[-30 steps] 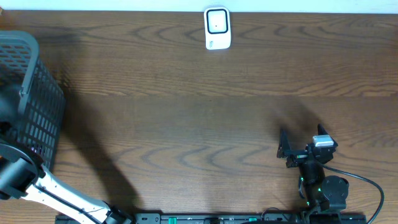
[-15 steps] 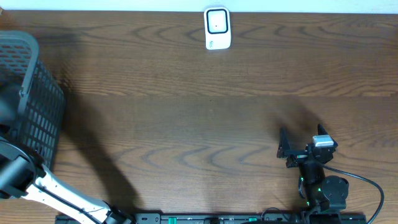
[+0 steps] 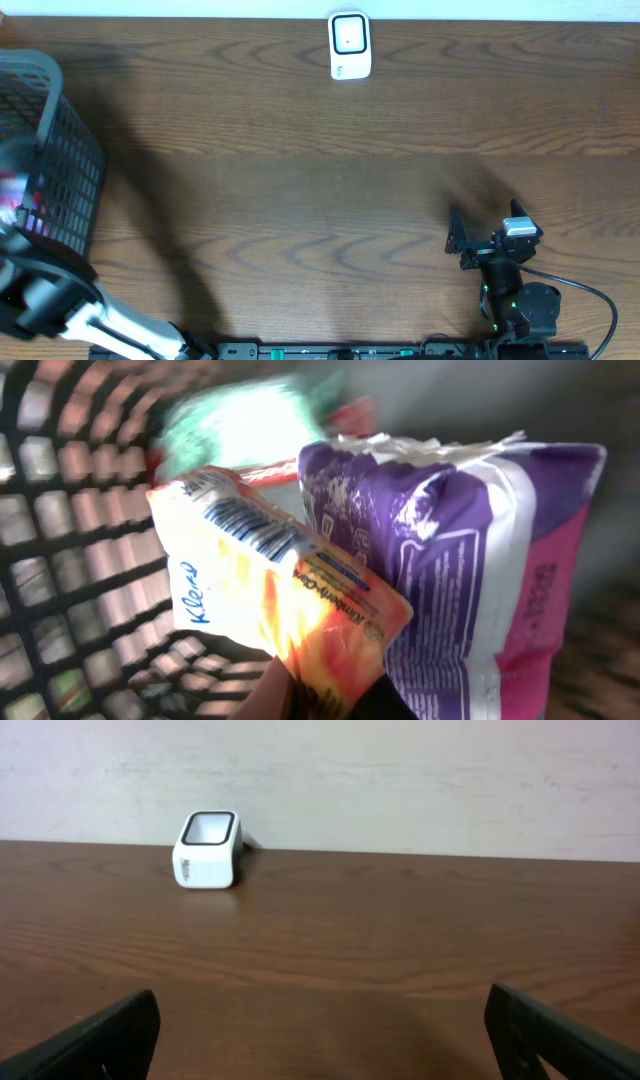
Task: Scan the item barcode
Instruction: 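Grasp the orange Kleenex tissue pack inside the basket with left gripper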
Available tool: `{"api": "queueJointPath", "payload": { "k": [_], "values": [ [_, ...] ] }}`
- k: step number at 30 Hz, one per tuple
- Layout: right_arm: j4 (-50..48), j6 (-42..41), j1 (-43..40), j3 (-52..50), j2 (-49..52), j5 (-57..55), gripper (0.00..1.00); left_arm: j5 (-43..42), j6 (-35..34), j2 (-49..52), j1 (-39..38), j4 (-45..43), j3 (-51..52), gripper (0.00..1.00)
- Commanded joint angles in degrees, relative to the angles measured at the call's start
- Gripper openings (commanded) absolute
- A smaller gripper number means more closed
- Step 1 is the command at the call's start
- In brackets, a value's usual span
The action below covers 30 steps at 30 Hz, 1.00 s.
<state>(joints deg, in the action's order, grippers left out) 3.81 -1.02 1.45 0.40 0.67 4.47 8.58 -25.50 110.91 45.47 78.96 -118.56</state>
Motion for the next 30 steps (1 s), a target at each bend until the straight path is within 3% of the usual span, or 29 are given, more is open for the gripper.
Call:
{"api": "queueJointPath", "payload": {
  "k": [1,4,7,23,30],
  "values": [
    [0.24,-0.63,-0.26,-0.09,-0.37,-0.07,0.99,-11.52,-0.35,-9.01,-2.71,-3.54,-2.05,0.07],
    [0.24,-0.63,-0.24,-0.09,-0.37,-0.07,0.99,-16.68,-0.35,-14.56,-5.46,-9.01,-2.05,0.07],
    [0.24,-0.63,-0.26,-0.09,-0.37,-0.07,0.99,-16.44,-0.33,-18.40,-8.48,-12.52,-2.05,0.07],
    [0.24,-0.63,-0.24,-0.09,-0.37,-0.07,0.99,15.89,-0.33,-17.75,-10.78,-8.52,3.78,0.08],
    [0.24,-0.63,-0.26,-0.09,-0.37,-0.07,0.99,19.54,-0.35,-13.35,-9.09,-8.31,10.03,0.07]
  ]
}}
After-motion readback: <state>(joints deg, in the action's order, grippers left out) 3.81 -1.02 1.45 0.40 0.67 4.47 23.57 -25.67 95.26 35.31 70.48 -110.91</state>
